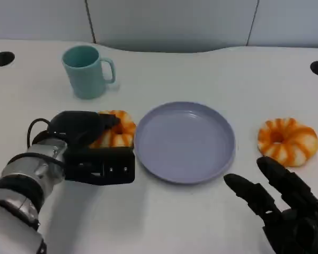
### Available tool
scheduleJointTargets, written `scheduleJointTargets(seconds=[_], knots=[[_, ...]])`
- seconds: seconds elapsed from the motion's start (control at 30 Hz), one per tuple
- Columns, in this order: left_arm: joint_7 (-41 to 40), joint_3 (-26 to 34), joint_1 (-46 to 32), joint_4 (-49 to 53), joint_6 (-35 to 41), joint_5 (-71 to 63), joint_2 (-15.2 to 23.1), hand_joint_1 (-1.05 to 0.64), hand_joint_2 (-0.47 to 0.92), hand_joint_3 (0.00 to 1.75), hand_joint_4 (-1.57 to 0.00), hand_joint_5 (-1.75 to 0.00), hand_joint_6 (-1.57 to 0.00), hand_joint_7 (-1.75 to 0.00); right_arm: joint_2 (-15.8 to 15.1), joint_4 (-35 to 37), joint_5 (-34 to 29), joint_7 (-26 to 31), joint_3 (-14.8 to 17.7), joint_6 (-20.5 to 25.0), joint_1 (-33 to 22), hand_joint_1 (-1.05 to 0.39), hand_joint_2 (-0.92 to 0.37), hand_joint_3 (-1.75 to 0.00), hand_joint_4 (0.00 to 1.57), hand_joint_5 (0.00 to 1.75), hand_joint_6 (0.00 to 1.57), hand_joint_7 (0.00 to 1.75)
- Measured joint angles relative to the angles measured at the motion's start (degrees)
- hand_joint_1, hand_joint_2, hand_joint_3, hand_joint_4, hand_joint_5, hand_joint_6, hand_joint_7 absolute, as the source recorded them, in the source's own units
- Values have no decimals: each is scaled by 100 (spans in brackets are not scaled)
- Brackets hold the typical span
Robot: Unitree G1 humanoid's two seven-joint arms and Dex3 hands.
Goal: Grasp the bread from the table and place it into the plate.
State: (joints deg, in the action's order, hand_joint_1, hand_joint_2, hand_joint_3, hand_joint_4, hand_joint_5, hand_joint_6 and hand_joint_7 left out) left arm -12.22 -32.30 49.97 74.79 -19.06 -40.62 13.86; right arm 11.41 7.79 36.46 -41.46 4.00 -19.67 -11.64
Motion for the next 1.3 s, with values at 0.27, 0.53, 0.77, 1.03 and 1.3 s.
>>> scheduleJointTargets(seconds=[0.27,0.53,0.77,1.03,1.3], knots=[[-925,-182,-68,119,73,-262,-99,3,83,1,-68,-10,-60,-4,-4,-8,17,-8,-32,-105,-90,-61,-92,-12,60,41,74,0],[-1004,-184,-68,134,73,-321,-99,3,84,0,-69,-8,-61,-2,-5,-8,26,-8,-51,-123,-111,-61,-92,-12,60,41,74,0],[-1024,-183,-68,135,73,-322,-99,3,84,0,-70,-6,-62,-2,-6,-8,27,-8,-57,-132,-116,-61,-92,-12,60,41,74,0],[-1213,-188,-75,161,72,-339,-137,10,84,0,-98,-17,-92,-12,-6,-19,27,-6,-88,-182,-141,-60,-92,-10,61,41,75,0],[-2189,-248,-230,242,129,-429,-394,13,84,0,-114,-20,-109,-11,-10,-70,113,-6,-115,-188,-237,-60,-92,-10,61,41,75,0]])
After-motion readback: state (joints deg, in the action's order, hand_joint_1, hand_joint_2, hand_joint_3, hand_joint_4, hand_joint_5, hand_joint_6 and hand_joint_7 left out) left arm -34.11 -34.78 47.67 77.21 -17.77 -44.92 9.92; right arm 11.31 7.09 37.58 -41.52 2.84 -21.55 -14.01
